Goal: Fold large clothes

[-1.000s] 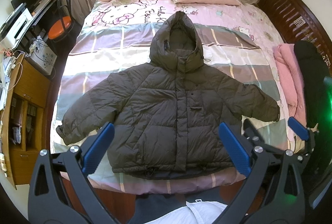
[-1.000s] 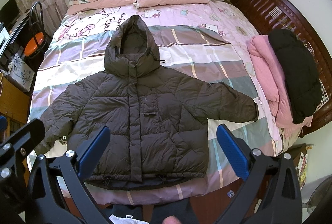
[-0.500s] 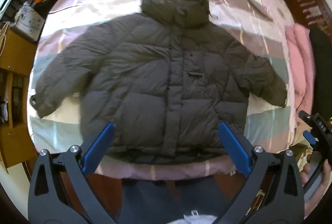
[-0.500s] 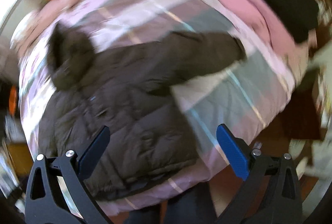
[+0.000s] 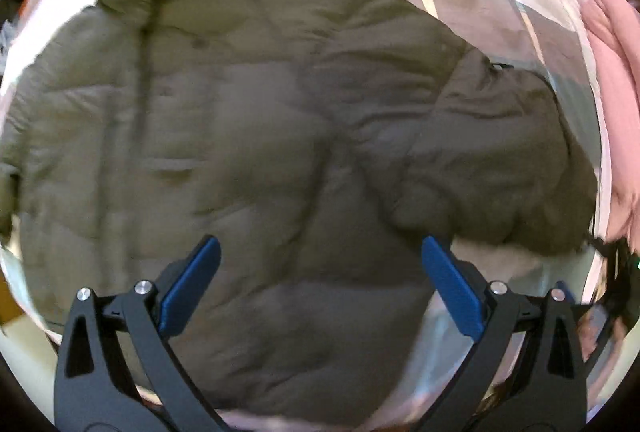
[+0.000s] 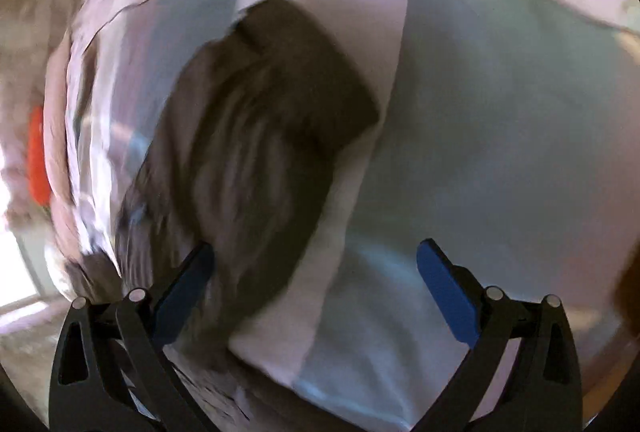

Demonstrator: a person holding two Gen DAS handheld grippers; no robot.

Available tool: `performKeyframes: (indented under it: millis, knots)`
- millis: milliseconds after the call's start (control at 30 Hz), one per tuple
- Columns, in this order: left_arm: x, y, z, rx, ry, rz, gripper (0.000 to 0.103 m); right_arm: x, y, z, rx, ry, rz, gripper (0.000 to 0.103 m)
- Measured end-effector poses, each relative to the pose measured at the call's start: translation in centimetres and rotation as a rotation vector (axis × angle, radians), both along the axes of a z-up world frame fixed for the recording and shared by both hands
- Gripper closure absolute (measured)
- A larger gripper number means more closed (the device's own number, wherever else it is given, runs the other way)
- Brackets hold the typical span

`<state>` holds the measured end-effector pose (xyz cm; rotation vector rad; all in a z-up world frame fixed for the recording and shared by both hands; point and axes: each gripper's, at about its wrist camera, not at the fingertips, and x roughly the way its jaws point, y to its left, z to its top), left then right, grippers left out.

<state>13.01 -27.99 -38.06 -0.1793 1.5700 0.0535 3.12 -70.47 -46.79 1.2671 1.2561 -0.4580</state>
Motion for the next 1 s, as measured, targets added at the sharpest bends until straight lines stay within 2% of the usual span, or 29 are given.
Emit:
performKeyframes:
  millis: [100, 167, 200, 233, 267, 333, 367, 433, 533, 633, 700, 800, 867, 933, 967, 1000]
  knots:
    - [0.7, -1.9, -3.2, 0.018, 0.045, 0.014, 0.002, 1.5, -1.7, -2.2, 0.038, -0.024, 0.000, 0.013]
    - [0.6, -2.6, -5.0, 0.028, 0.079, 0.010, 0.002, 2.1, -2.4, -2.1, 0.029, -0.022, 0.006, 0.022]
    - [0.4, -2.7, -5.5, 0.037, 0.086, 0.006, 0.002, 2.3, -2.8, -1.6, 0.007, -0.010, 0.015, 0.048]
    - [0.2, -3.0, -6.1, 0.053, 0.094, -0.001, 0.002, 2.1, -3.4, -1.0, -0.008, -0.019, 0.019, 0.081]
    - [0.0, -3.2, -6.4, 0.062, 0.099, -0.006, 0.002, 2.2, -3.9, 0.3, -0.016, -0.081, 0.017, 0.087]
    - [-0.5, -3.7, -7.1, 0.073, 0.108, -0.014, 0.002, 2.9, -4.5, 3.1, -0.090, -0.156, 0.048, 0.091]
    - [-0.8, -3.9, -7.4, 0.077, 0.117, -0.019, 0.002, 3.7, -4.6, 4.9, -0.134, -0.190, 0.072, 0.091]
    - [-1.5, -4.3, -7.9, 0.075, 0.127, -0.030, 0.002, 5.4, -4.0, 9.0, -0.181, -0.319, 0.102, 0.092]
    - [-2.3, -3.9, -7.5, 0.048, 0.120, -0.031, 0.002, 8.3, -0.7, 14.0, -0.198, -0.470, 0.213, 0.092]
    - [-3.4, -1.9, -5.5, 0.048, 0.090, 0.000, 0.002, 11.3, 6.8, 18.9, -0.094, -0.638, 0.388, 0.092]
    - [-4.2, 0.2, -4.0, 0.067, 0.060, 0.028, 0.002, 12.6, 12.9, 21.2, -0.037, -0.710, 0.535, 0.092]
    - [-6.0, 5.6, -1.8, 0.099, 0.022, 0.120, 0.002, 13.3, 23.5, 23.3, 0.132, -0.787, 0.776, 0.092]
    - [-7.3, 10.0, -0.9, 0.124, 0.011, 0.204, 0.002, 12.3, 31.4, 24.4, 0.219, -0.800, 0.994, 0.086]
    - [-8.8, 14.4, -0.7, 0.164, 0.028, 0.285, 0.002, 10.3, 36.6, 26.0, 0.167, -0.817, 1.180, 0.060]
    - [-9.3, 16.2, -0.7, 0.180, 0.038, 0.321, 0.002, 9.6, 37.2, 26.8, 0.146, -0.856, 1.196, 0.053]
    - [-10.0, 17.9, -0.8, 0.190, 0.044, 0.358, 0.002, 8.8, 36.9, 27.6, 0.123, -0.926, 1.178, 0.037]
